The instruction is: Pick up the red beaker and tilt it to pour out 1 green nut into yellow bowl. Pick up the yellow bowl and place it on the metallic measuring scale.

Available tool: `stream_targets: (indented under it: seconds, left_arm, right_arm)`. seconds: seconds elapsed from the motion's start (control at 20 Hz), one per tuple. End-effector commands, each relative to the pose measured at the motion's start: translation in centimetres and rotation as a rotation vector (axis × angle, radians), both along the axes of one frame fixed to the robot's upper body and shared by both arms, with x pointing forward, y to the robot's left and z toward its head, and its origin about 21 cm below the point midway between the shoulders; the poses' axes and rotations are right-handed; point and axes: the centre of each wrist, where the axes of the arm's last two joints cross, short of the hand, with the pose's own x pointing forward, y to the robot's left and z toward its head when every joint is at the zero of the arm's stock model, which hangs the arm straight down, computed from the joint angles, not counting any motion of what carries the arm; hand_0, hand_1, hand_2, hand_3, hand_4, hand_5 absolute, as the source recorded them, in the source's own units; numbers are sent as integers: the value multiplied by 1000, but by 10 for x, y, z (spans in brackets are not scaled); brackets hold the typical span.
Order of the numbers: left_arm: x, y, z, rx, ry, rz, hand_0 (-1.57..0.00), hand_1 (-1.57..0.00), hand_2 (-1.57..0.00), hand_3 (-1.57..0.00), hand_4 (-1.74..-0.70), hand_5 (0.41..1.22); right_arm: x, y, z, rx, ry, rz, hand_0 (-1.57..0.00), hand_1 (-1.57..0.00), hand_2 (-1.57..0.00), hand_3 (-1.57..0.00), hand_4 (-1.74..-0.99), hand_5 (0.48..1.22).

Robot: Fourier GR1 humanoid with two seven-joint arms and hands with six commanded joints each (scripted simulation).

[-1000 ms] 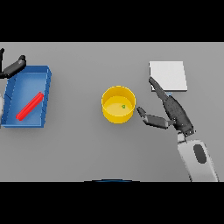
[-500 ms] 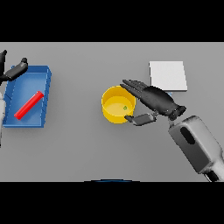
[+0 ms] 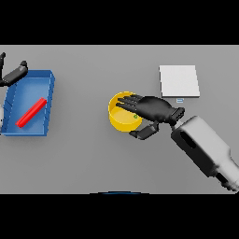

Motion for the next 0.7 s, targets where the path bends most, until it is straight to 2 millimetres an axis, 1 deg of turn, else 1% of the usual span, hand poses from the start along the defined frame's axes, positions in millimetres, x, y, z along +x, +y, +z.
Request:
stream_targets:
  seconds: [0.0, 0.05, 0.1, 0.2, 0.25, 0.45, 0.5, 0.55, 0.65]
  left_arm:
    - [0, -3, -2, -3, 4, -2, 1, 1, 1, 1, -786, 728]
    - [1, -4, -2, -2, -1, -3, 1, 1, 1, 1, -791, 729]
    - [3, -3, 2, -1, -4, 5, 1, 1, 1, 1, -795, 728]
    - [3, -2, -1, -4, 3, 6, 1, 1, 1, 1, -798, 725]
    - [3, -1, 1, -2, -3, 2, 1, 1, 1, 1, -798, 725]
    - [1, -1, 0, -11, 3, 1, 1, 1, 1, 1, -797, 723]
    - [0, 0, 2, -5, -3, 1, 1, 1, 1, 1, -795, 723]
    - [1, -2, 1, -6, 1, -7, 1, 1, 1, 1, -792, 725]
    - [-2, -2, 0, -3, 4, -3, 1, 1, 1, 1, -791, 728]
  right_arm:
    - [2, 3, -6, -9, 1, -5, 1, 1, 1, 1, -1224, 653]
    - [4, 4, -4, -14, 5, 3, 1, 1, 1, 1, -1228, 656]
    - [4, 7, -8, -32, 11, 11, 1, 1, 1, 1, -1234, 660]
    - [8, 10, -11, -68, 15, 19, 1, 1, 1, 1, -1249, 669]
    - [6, 13, -13, -77, 22, 28, 1, 1, 1, 1, -1256, 673]
    - [11, 17, -19, -122, 42, 42, 1, 1, 1, 1, -1277, 692]
    - [11, 15, -23, -130, 58, 37, 1, 1, 1, 1, -1277, 696]
    - [13, 17, -23, -127, 66, 43, 1, 1, 1, 0, -1279, 699]
    - [15, 13, -24, -126, 74, 49, 1, 1, 0, -4, -1285, 706]
